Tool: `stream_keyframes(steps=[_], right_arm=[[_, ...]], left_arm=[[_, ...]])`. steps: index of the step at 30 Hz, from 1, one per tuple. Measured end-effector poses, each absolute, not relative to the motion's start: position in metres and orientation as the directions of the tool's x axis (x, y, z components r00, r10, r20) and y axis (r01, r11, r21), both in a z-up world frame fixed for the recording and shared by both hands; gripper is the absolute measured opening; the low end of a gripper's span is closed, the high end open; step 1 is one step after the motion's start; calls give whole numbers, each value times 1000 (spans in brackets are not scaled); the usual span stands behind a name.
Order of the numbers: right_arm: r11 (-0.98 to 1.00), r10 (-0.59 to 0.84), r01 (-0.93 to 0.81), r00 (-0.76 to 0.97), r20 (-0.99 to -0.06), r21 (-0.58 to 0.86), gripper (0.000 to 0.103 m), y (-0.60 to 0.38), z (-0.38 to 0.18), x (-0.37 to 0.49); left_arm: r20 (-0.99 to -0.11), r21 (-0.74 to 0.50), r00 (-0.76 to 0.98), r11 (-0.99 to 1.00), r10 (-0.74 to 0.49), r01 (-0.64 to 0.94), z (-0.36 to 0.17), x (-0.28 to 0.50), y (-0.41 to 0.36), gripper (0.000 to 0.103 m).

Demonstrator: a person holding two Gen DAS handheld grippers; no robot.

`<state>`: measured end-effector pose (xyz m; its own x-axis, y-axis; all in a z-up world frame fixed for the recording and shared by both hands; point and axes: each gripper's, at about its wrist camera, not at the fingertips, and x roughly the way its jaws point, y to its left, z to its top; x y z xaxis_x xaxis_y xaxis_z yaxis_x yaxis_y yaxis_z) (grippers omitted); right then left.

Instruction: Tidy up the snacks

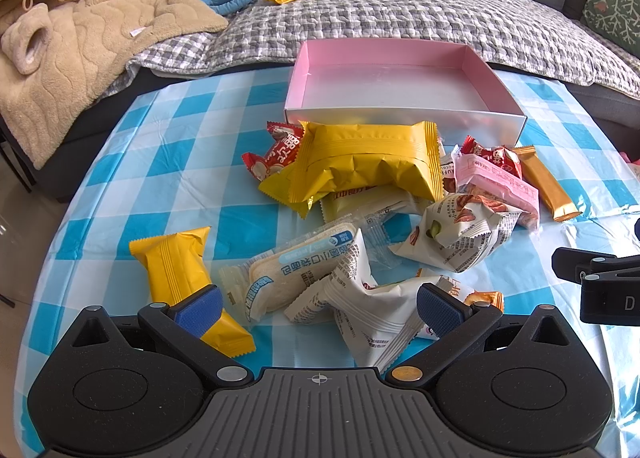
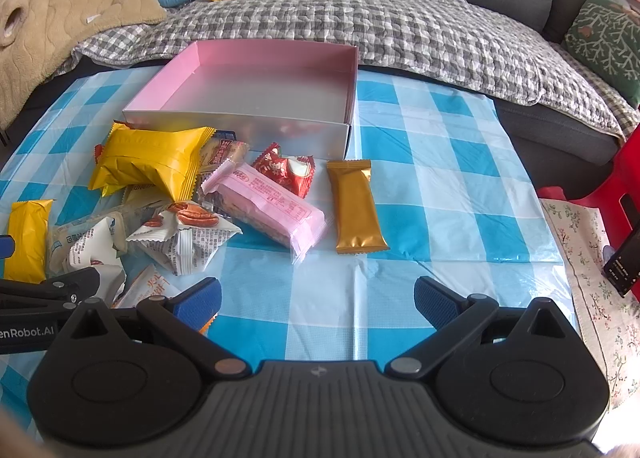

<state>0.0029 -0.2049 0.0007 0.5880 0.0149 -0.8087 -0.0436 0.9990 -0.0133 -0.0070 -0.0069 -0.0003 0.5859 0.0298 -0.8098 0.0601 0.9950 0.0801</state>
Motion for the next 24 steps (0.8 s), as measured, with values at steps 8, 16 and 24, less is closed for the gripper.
stream_keyframes(steps=[8,16,24], right_arm=[[999,-2,-42,592,-806,-33,103,-205,1,4],[997,-7,-59,575,-818,-50,103,-210,0,11],[990,52,-138,533,-845,-26,102,-213,7,27]], left_arm=[[-802,105,596,992,47,63,0,-6,-1,103],[-804,83,594,991,6,103,4,6,6,103],[-803,110,594,968,-46,224,17,27,4,102]])
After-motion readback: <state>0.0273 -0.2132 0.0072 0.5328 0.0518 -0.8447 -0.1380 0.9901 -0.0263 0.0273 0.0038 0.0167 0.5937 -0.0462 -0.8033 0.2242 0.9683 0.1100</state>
